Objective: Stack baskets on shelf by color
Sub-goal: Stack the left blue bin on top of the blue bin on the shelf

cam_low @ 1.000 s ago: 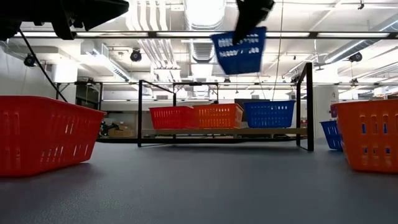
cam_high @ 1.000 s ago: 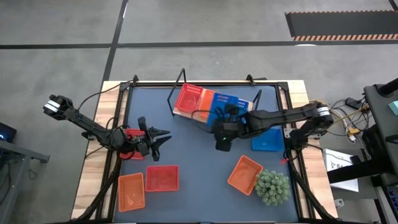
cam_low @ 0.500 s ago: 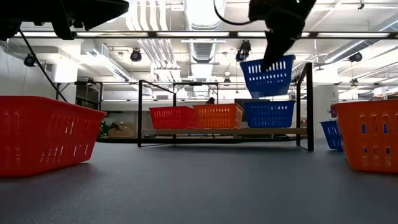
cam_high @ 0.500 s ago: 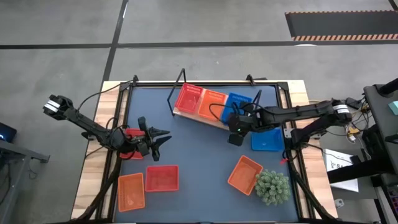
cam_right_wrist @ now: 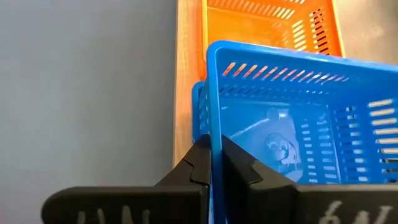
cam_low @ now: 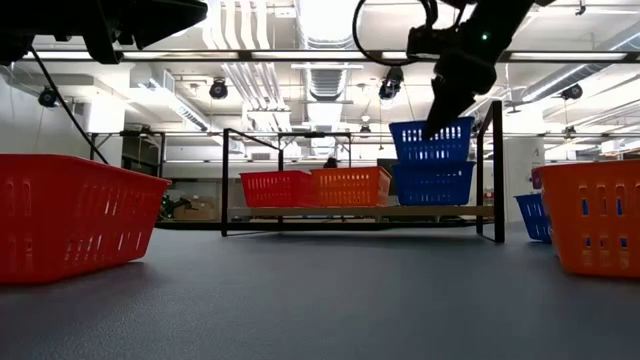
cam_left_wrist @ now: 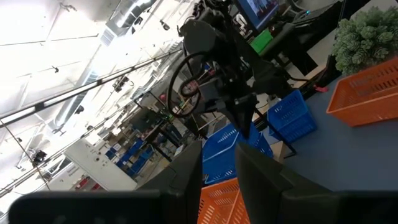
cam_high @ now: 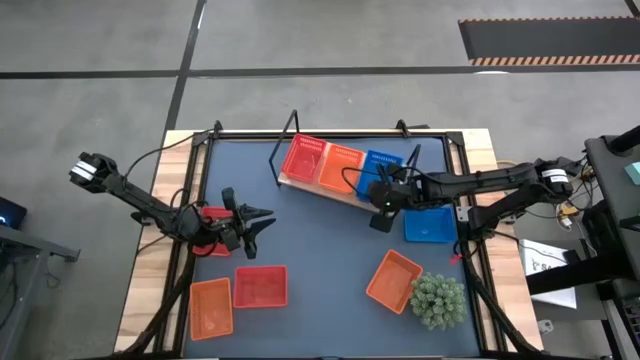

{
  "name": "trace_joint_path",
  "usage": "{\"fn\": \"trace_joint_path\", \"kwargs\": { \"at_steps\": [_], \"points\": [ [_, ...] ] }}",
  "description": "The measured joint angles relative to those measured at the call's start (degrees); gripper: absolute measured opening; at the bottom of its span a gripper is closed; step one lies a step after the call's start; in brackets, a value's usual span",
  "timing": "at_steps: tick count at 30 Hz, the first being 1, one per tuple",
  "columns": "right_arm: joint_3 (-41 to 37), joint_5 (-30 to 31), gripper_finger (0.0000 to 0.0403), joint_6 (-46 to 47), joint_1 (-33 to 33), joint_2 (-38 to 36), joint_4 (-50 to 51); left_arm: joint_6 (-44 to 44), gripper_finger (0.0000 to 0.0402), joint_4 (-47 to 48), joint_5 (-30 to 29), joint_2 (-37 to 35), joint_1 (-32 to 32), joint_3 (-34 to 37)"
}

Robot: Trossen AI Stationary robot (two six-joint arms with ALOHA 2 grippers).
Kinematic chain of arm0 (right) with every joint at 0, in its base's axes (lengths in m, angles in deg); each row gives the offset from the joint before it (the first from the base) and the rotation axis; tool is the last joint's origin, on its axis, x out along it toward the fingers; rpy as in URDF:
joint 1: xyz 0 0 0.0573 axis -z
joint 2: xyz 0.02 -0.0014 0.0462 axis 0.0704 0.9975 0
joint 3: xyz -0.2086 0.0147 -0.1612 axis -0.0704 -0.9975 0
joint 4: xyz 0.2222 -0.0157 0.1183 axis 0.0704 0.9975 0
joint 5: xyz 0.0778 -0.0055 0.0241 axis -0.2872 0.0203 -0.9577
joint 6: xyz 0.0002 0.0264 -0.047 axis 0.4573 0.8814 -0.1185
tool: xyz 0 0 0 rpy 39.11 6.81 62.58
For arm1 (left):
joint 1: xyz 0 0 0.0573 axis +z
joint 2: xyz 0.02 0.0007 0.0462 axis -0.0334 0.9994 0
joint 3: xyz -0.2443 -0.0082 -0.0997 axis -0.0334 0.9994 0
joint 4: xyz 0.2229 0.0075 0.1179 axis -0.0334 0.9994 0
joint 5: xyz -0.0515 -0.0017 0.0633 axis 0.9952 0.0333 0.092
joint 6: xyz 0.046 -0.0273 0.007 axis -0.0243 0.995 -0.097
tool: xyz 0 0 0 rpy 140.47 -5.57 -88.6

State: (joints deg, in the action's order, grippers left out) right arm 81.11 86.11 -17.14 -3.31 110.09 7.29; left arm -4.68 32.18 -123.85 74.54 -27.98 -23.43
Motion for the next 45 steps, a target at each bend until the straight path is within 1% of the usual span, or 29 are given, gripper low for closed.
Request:
{"fn": "trace_joint_path", "kwargs": {
  "at_steps": [25,32,36,40,45],
  "points": [
    [-0.3,0.6,0.0009,-1.3,0.4,0.0,-1.3,0.0,0.0079,0.0,0.0,0.0,0.0,0.0],
    [-1.7,0.6,0.0009,-1.1,0.4,0.0,-1.6,0.0,0.0079,0.0,0.0,0.0,0.0,0.0],
    [-2.7,0.6,0.0009,-1.2,0.4,0.1,-3.8,0.0,0.0079,0.0,0.0,0.0,0.0,0.0],
    [-3.2,0.6,0.0025,-1.5,0.4,0.1,-3.9,0.0,0.0079,0.0,0.0,0.0,0.0,0.0],
    [-3.1,0.6,0.0063,-0.6,0.4,0.1,-4.1,0.0,0.0079,0.0,0.0,0.0,0.0,0.0]
  ]
}}
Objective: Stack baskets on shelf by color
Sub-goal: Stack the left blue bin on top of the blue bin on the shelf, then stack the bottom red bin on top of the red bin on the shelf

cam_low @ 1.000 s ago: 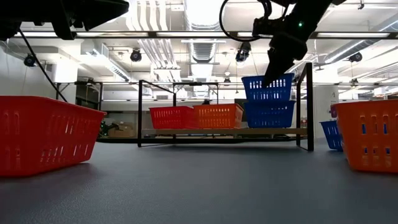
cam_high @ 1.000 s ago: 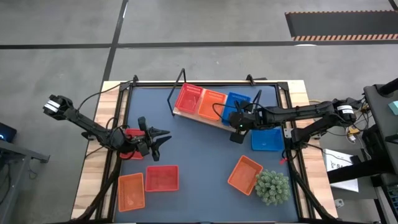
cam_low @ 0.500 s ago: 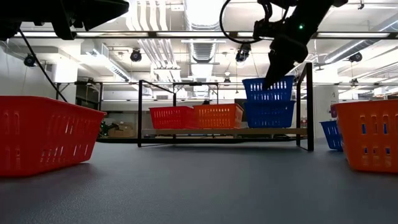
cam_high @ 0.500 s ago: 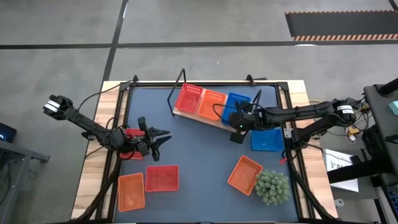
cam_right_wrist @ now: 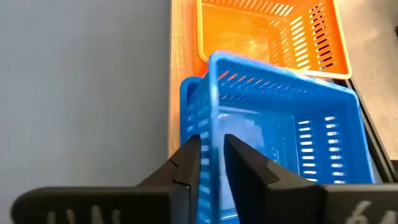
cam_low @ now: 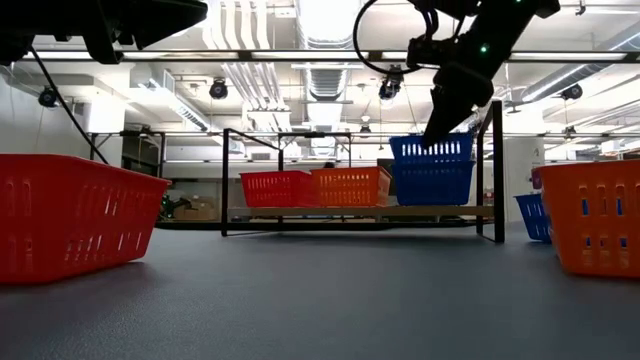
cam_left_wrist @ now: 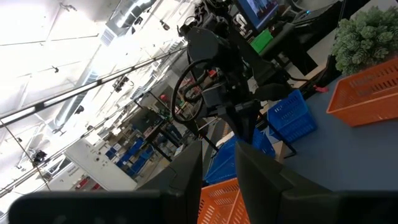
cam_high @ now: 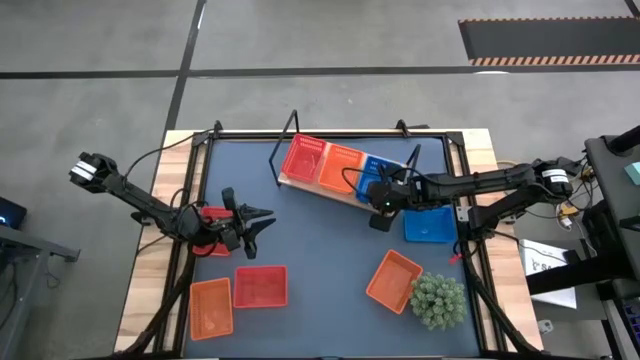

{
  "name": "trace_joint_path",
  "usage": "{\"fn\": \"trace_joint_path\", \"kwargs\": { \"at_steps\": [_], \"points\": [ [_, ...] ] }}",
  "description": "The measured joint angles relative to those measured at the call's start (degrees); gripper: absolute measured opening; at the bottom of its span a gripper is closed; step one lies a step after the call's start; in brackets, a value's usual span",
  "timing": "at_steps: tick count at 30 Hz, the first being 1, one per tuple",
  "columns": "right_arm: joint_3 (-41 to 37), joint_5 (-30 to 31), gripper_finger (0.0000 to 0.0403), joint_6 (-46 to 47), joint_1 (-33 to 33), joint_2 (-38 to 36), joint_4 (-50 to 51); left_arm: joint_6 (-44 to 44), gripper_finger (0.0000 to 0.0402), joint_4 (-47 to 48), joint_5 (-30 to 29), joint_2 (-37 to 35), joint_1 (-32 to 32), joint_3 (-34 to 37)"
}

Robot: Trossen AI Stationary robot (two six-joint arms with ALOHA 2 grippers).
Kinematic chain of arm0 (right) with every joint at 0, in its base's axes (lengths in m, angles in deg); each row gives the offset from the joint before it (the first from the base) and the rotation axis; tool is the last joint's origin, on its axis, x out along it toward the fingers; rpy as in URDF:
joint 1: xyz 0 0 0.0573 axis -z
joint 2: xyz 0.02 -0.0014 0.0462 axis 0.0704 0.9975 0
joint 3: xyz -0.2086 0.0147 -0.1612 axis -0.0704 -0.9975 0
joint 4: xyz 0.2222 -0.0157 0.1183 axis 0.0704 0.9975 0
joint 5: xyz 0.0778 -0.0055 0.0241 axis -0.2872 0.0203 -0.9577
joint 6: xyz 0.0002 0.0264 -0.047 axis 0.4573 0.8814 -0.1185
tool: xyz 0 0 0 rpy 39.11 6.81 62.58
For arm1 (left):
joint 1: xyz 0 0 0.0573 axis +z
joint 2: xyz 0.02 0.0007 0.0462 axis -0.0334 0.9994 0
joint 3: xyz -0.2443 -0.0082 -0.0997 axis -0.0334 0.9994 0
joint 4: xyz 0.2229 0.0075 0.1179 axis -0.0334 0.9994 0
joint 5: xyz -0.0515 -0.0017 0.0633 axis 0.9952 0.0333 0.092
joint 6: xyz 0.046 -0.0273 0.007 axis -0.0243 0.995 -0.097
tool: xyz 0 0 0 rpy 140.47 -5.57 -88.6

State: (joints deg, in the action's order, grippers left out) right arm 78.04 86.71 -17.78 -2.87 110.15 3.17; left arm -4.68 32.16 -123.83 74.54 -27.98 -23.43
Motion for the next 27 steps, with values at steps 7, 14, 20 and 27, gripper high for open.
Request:
{"fn": "trace_joint_path", "kwargs": {
  "at_steps": [7,14,20,27],
  "points": [
    [3.0,0.0,0.0107,-0.1,0.0,0.0,2.7,0.0,0.0079,0.0,0.0,0.0,0.0,0.0],
    [5.5,0.2,0.0111,0.0,-4.0,-0.1,-1.0,0.0,0.0079,0.0,0.1,0.0,0.0,0.0],
    [-0.4,6.3,0.0072,-7.7,-12.7,-0.1,-20.5,3.1,0.0079,-0.1,0.2,0.0,0.0,0.0],
    [-6.2,7.0,0.0021,-16.6,-18.1,-0.1,-36.6,8.6,0.0079,-1.2,9.4,0.0,0.0,0.0]
  ]
}}
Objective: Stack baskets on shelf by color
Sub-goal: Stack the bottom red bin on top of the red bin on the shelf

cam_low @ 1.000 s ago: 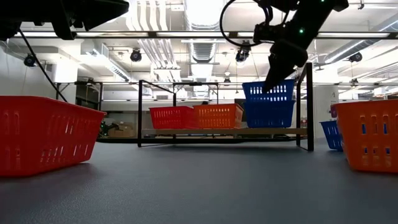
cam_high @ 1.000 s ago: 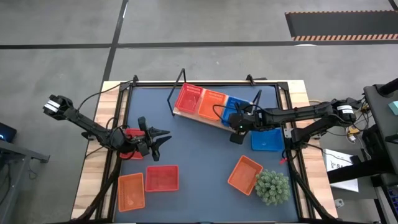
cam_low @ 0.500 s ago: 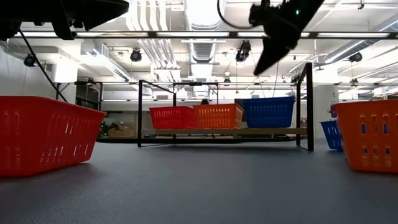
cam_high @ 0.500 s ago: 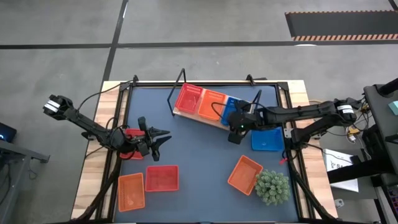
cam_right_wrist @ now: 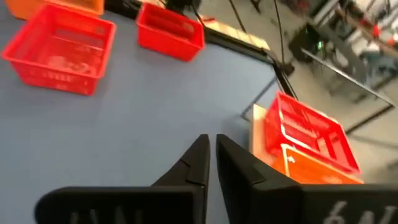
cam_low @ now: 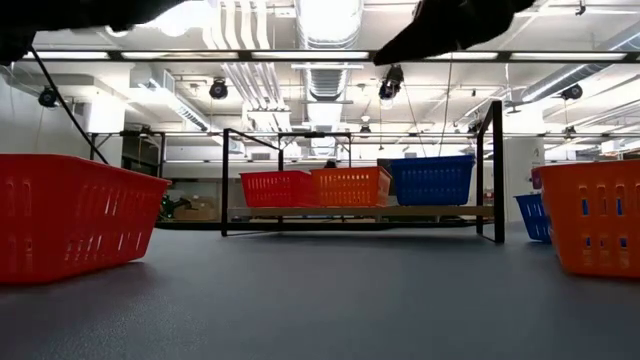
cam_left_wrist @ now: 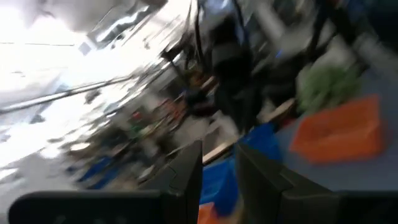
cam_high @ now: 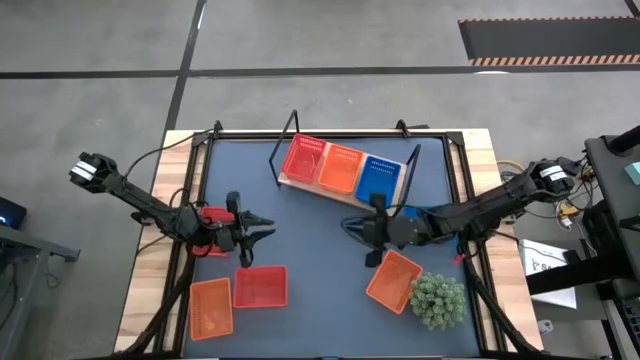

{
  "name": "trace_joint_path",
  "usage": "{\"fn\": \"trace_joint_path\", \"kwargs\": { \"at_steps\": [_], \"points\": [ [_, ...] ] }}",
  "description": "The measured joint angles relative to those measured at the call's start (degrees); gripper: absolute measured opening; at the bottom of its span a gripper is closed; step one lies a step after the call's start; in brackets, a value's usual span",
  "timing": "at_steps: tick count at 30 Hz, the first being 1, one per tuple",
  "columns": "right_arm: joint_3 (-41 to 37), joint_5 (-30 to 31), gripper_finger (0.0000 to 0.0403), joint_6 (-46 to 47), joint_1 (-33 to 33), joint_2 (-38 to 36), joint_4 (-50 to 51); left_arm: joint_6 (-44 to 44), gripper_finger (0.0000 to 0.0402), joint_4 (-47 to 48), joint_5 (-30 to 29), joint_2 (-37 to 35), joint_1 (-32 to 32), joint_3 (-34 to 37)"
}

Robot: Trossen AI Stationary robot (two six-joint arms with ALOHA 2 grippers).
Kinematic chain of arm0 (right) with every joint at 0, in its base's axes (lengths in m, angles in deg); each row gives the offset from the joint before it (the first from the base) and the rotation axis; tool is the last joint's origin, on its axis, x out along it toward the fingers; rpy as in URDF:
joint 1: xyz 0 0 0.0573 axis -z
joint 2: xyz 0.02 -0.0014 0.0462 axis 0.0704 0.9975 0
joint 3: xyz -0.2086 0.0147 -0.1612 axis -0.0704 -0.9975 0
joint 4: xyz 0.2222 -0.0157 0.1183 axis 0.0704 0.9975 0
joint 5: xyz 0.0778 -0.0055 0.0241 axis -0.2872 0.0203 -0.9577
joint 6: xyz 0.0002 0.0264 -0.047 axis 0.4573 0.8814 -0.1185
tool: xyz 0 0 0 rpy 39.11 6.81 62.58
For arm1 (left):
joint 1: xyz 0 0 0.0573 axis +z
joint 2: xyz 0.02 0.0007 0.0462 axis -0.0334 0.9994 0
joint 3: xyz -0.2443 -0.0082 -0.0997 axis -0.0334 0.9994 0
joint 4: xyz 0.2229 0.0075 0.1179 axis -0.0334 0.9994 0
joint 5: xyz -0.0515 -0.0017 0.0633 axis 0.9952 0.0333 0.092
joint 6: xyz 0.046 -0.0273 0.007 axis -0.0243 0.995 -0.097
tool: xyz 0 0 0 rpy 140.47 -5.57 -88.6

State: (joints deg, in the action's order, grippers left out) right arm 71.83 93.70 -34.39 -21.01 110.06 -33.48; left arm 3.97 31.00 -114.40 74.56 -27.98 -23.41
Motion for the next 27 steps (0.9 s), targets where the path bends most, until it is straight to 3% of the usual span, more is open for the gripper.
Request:
{"fn": "trace_joint_path", "kwargs": {
  "at_steps": [3,7,12,19,23,27],
  "points": [
    [-3.4,-2.0,0.0010,-2.3,-0.4,-0.4,-5.9,10.8,0.0079,-1.5,4.2,0.0,0.0,0.0],
    [-8.2,-5.3,0.0009,-3.9,-0.4,-0.5,-15.1,24.8,0.0079,-2.3,4.3,1.2,0.0,0.0],
    [-12.8,-6.8,0.0009,-6.5,-0.3,-0.5,-23.8,31.8,0.0079,-2.4,4.3,6.0,0.0,-1.7],
    [-13.0,-7.5,0.0009,-9.4,-0.7,-3.8,-23.7,40.9,0.0079,-2.9,4.3,17.0,-0.3,-8.5],
    [-13.0,-7.5,0.0009,-11.9,-0.7,-6.0,-23.4,49.4,0.0079,5.9,4.3,21.0,-1.1,-12.8],
    [-13.0,-7.5,0.0009,-12.4,-0.7,-7.5,-22.0,60.4,0.0079,25.7,4.3,22.4,-2.1,-19.8]
  ]
}}
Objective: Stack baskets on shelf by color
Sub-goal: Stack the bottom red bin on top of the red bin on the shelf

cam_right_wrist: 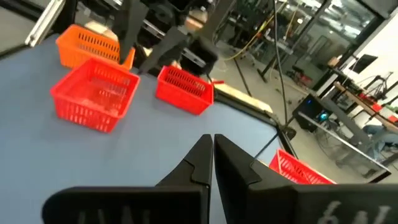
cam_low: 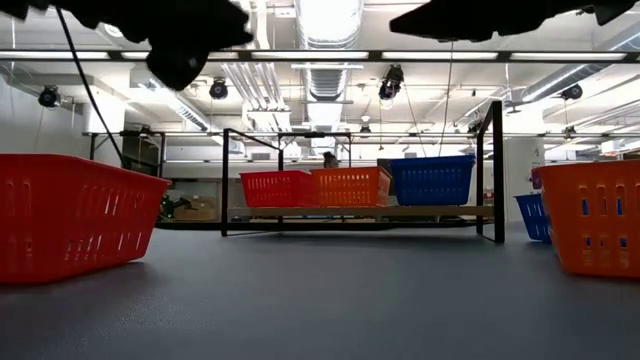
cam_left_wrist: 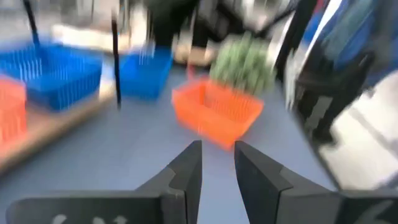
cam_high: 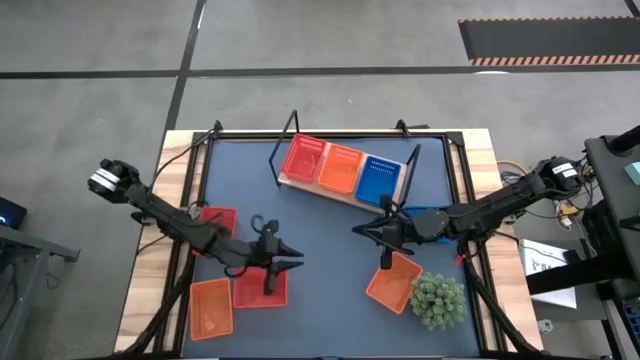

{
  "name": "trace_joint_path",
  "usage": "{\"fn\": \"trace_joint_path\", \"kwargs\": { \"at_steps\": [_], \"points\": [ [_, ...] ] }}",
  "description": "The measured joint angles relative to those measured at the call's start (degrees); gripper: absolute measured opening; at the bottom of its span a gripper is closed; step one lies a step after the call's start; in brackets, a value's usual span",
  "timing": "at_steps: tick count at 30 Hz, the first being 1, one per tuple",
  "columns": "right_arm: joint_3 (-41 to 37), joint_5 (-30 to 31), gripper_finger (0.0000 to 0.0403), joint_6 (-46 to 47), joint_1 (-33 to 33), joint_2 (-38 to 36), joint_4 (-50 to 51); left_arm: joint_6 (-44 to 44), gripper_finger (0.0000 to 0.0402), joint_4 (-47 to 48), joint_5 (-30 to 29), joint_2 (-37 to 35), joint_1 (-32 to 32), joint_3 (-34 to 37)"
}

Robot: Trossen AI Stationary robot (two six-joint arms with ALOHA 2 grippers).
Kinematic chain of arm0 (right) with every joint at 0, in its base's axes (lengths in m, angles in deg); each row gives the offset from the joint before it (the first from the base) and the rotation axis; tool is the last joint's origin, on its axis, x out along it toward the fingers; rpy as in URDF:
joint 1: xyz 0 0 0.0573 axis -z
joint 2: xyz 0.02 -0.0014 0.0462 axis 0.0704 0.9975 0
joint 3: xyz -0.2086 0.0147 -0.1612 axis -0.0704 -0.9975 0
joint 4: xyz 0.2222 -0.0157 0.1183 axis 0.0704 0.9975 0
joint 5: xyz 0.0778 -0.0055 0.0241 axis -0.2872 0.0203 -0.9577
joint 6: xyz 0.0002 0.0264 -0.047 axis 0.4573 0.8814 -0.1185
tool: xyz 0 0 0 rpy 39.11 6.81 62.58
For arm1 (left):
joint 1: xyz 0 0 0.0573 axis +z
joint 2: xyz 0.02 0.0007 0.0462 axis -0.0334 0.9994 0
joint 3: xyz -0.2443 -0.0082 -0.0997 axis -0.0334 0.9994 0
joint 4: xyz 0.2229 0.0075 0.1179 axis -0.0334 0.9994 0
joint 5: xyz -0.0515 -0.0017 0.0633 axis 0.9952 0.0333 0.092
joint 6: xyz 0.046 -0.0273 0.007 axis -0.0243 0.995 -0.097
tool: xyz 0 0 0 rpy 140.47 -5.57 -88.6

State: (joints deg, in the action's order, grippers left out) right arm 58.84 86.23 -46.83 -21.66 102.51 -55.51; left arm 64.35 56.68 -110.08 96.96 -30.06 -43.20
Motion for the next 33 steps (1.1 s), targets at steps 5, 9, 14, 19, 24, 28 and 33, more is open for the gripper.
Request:
{"fn": "trace_joint_path", "kwargs": {
  "at_steps": [5,9,14,19,24,28,33],
  "points": [
    [0.0,0.0,0.0009,1.2,0.0,-0.7,3.6,13.0,0.0079,30.4,0.8,2.9,-1.2,-11.9],
    [0.0,0.0,0.0008,1.4,0.0,-0.9,4.2,17.7,0.0079,47.1,9.2,6.8,-2.6,-20.9],
    [0.0,0.0,0.0009,1.5,0.0,-1.0,4.2,20.6,0.0079,61.5,22.9,12.7,-3.8,-29.9],
    [0.0,0.0,0.0009,1.6,0.0,-1.0,4.6,12.9,0.0079,62.9,34.4,18.2,-5.7,-33.4],
    [0.0,0.0,0.0009,2.0,0.0,-1.0,4.6,11.8,0.0079,68.1,36.0,19.9,-6.0,-33.7],
    [0.0,0.0,0.0009,2.1,0.0,-1.0,4.6,12.4,0.0079,69.7,36.0,19.8,-6.8,-32.6],
    [0.0,0.0,0.0009,2.1,0.0,-1.0,4.7,13.5,0.0079,69.7,35.7,19.8,-6.9,-31.1]
  ]
}}
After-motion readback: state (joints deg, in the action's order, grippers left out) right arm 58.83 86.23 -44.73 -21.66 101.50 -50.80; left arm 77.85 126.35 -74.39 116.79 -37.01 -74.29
